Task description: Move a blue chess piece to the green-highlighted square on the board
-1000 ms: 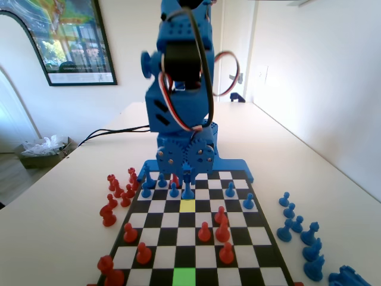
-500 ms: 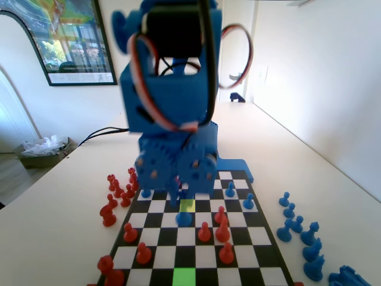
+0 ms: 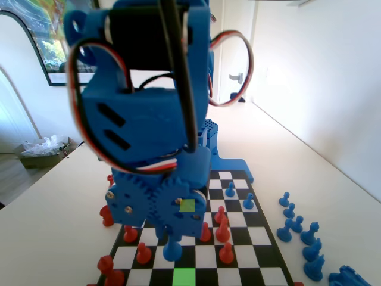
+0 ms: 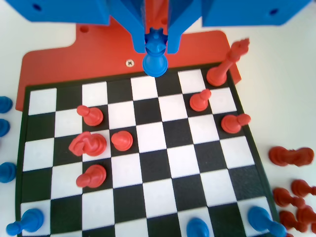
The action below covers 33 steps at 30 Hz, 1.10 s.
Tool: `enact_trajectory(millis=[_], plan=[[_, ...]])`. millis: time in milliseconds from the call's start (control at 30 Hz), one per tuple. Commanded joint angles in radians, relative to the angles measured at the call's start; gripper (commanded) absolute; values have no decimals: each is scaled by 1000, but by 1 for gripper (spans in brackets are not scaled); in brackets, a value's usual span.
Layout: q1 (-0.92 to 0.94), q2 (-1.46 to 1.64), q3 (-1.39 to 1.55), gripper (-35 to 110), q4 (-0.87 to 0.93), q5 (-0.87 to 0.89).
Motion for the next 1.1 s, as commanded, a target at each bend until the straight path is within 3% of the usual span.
enact_trajectory(millis=[0,1067], plan=[[-11,35,-60,1,-26,-9],[-32,9,127,1,-176,-12]])
